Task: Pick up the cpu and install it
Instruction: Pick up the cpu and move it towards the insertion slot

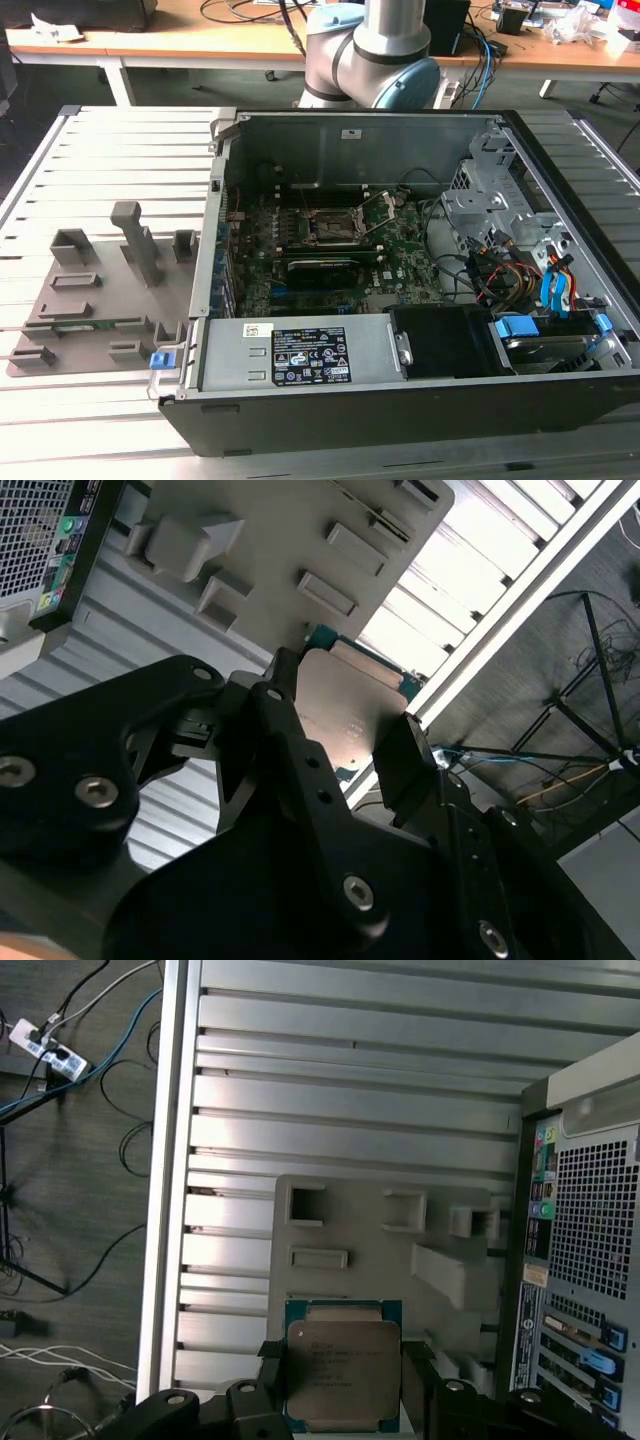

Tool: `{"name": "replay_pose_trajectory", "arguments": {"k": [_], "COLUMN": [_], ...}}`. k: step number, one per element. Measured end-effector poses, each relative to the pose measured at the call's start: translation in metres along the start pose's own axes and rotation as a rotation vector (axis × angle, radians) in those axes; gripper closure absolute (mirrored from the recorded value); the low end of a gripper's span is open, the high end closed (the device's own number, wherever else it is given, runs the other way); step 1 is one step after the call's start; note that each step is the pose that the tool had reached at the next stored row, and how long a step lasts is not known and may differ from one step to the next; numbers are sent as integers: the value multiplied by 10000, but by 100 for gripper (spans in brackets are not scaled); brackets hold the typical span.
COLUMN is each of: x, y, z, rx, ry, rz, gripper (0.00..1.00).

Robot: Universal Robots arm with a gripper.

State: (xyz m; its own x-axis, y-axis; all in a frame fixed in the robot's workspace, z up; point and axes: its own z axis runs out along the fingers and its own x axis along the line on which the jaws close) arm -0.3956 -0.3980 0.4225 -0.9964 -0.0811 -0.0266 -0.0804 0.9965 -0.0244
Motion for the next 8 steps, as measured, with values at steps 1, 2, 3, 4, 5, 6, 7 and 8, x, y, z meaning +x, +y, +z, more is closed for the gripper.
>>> {"name": "replay_pose_trajectory", "arguments": {"k": [1,2,3,4,5,6,7,8], "x": [-86,-160,-246,-343,-468,-559,-665,-727], "y": [5,8,10,6,0,-4,-9,-12], "z": [3,6,9,12,15,18,21,22], "rx": [17,24,29,32,36,37,37,39], "ry": [3,3,4,3,5,6,7,8], "rz": [-2,-3,-2,-1,-3,-3,-2,-3], "gripper": [45,45,45,45,45,45,45,45]}}
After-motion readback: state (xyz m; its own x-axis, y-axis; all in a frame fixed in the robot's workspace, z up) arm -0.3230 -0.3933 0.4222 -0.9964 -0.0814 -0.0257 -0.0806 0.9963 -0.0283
